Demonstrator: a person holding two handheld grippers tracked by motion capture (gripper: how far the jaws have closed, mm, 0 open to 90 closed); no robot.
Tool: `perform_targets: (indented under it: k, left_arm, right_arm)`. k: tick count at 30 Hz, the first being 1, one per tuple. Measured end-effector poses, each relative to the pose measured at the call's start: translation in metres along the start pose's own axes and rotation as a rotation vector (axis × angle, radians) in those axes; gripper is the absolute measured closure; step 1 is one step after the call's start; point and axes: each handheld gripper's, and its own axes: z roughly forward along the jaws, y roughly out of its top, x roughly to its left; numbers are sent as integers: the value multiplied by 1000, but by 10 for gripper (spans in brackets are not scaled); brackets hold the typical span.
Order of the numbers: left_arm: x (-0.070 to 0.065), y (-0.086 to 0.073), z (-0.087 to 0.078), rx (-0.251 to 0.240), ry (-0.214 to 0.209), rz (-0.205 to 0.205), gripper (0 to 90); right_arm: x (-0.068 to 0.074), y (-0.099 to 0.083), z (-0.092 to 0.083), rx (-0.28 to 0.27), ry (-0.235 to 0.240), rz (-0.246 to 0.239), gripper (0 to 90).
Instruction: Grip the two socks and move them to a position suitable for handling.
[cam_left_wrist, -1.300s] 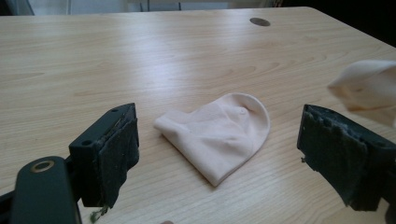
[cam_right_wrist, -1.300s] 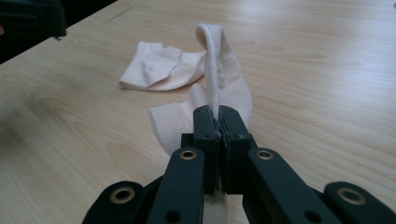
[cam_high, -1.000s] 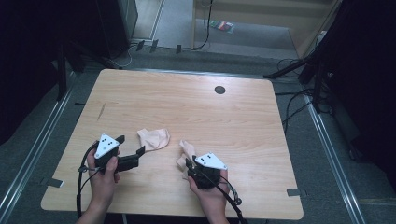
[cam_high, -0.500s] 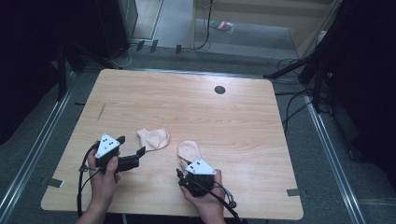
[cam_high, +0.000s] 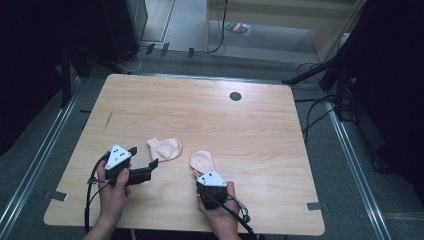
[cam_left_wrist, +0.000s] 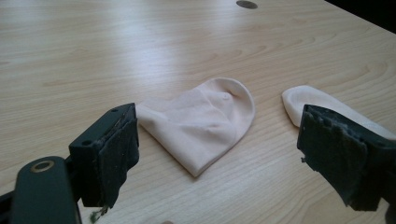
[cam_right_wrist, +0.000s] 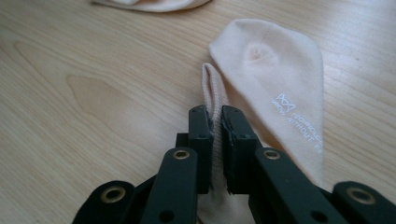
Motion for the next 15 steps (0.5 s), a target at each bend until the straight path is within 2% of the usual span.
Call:
perform_targets:
  k: [3,4,5,6,8,12,15]
  left_arm:
    - [-7,-2,2,6,-20,9,131]
    - [-10,-2,3,10,-24,13,131]
    - [-12,-3,4,13,-30,19,131]
    - [-15,-4,5,16,-36,20,131]
    - [-21,-5,6,21,-47,29,131]
    - [-32,-7,9,30,-73,54,127]
    - [-36,-8,10,31,-82,59,127]
  right_arm:
    - [-3,8,-9,-39,19,8,851]
    - [-4,19,-21,-82,35,27,850]
    - [-5,24,-25,-99,38,31,850]
    - [-5,24,-25,-99,38,31,850]
    - [-6,36,-36,-137,42,46,850]
    - [-11,59,-53,-184,83,87,842]
    - [-12,71,-60,-216,76,81,843]
